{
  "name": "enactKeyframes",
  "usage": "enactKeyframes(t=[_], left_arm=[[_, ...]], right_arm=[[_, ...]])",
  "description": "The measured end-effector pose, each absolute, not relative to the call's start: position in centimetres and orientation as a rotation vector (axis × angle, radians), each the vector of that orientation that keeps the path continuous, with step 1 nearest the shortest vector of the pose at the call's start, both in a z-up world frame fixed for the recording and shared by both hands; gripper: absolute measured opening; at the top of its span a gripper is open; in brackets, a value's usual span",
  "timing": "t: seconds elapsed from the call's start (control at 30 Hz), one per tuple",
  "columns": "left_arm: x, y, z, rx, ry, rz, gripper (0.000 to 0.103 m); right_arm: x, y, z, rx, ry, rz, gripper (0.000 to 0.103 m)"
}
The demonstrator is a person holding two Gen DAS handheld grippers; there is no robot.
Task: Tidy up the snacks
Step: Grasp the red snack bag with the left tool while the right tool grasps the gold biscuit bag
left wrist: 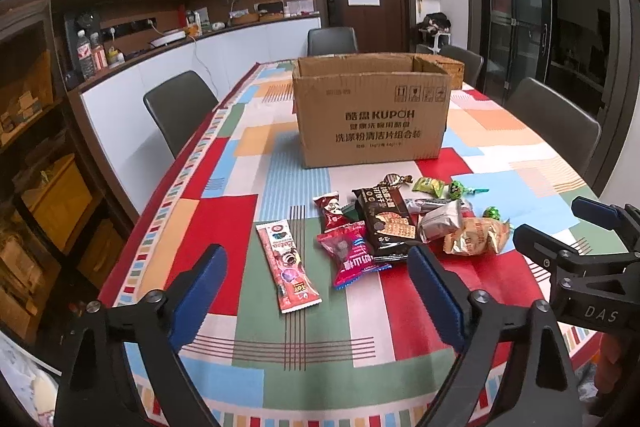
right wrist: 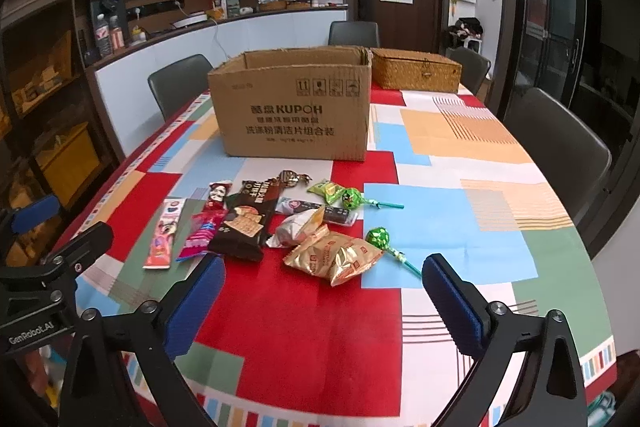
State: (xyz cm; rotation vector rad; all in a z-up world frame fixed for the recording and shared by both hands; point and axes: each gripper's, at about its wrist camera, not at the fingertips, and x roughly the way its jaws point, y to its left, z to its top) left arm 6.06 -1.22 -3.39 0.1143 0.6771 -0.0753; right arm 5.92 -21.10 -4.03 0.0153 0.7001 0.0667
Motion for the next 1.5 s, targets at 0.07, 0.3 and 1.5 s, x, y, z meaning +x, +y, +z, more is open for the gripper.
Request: enactKeyframes(t=[0.07,0.3,1.5], left_arm=[[6.8,-1.2,-3.9,0.108,0.69,-0.074,0.088],[9.5,-1.4,-5.7,0.091,0.743,-0.078,0.079],[15.8,-2.9,-11.9,0.06,0.911,-0.109,0.061]], right_arm=[[6.8,-21.2,-4.5,0.02,0.713,0.062,0.099],[9.5,-21.4,-6.1,0.008,0.753,0.052,0.095],[14.8,-21.0,-12.0,-0.126,0.899,0.159,0.068]])
